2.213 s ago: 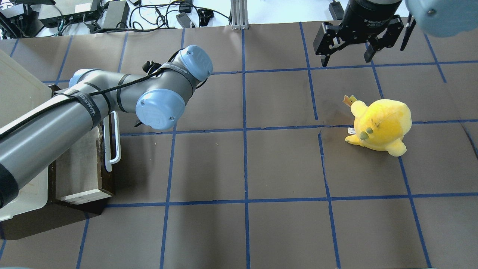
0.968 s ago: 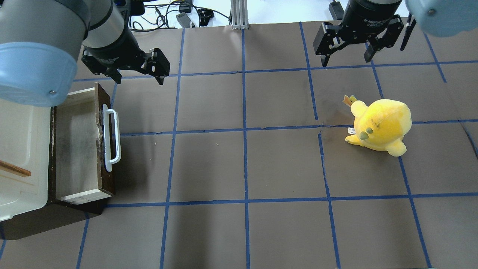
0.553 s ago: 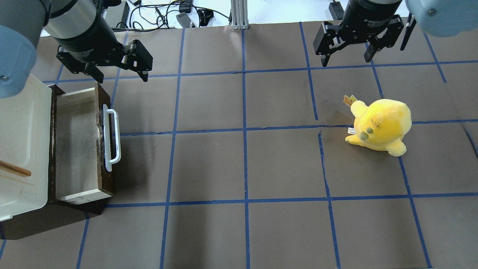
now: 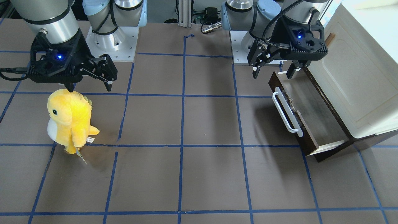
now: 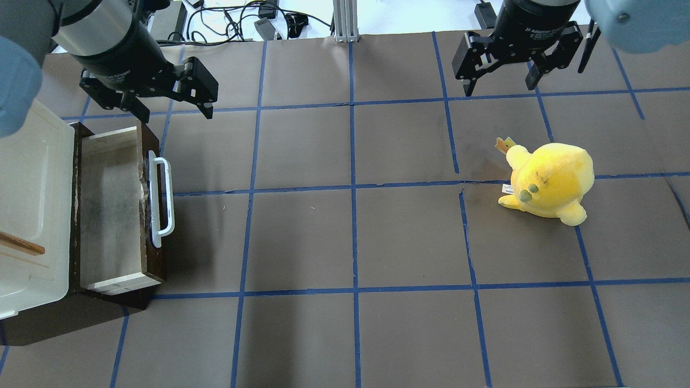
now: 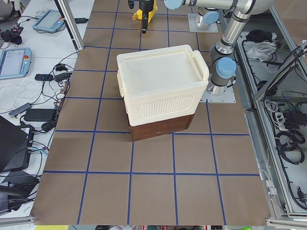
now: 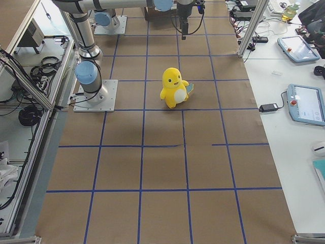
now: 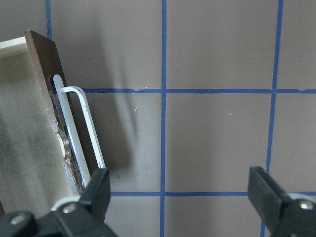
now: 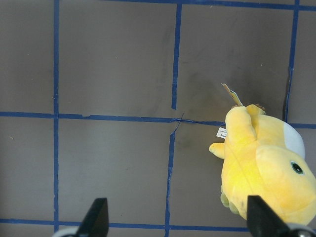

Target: Pull drawer sideways

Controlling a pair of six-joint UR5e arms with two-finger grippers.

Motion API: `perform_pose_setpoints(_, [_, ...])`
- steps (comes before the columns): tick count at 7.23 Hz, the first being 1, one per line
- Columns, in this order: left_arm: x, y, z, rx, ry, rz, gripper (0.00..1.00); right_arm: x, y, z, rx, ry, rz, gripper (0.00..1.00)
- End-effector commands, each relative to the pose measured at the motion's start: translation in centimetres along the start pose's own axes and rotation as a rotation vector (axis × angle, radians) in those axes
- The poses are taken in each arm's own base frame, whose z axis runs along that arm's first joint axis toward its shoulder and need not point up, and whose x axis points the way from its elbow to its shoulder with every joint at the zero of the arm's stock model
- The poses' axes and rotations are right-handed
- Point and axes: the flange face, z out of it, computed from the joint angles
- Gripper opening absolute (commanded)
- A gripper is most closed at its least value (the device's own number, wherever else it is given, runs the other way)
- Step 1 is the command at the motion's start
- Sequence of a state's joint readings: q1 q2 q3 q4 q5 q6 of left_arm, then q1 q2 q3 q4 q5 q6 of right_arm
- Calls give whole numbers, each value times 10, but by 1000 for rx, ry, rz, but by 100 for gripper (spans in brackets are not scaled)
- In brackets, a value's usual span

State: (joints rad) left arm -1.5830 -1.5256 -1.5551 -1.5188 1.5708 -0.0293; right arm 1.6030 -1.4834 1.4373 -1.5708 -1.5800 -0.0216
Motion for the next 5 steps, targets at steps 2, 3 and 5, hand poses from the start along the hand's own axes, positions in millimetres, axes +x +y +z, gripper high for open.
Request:
perform_pose_setpoints(2, [1, 1, 2, -4, 0, 2, 100, 0, 0, 0, 0, 0, 0, 100])
perform_pose_setpoints(3, [1, 1, 2, -4, 0, 2, 100, 0, 0, 0, 0, 0, 0, 100])
perform_pose_setpoints(5, [1, 1, 3, -5, 0, 2, 100, 0, 0, 0, 0, 0, 0, 100])
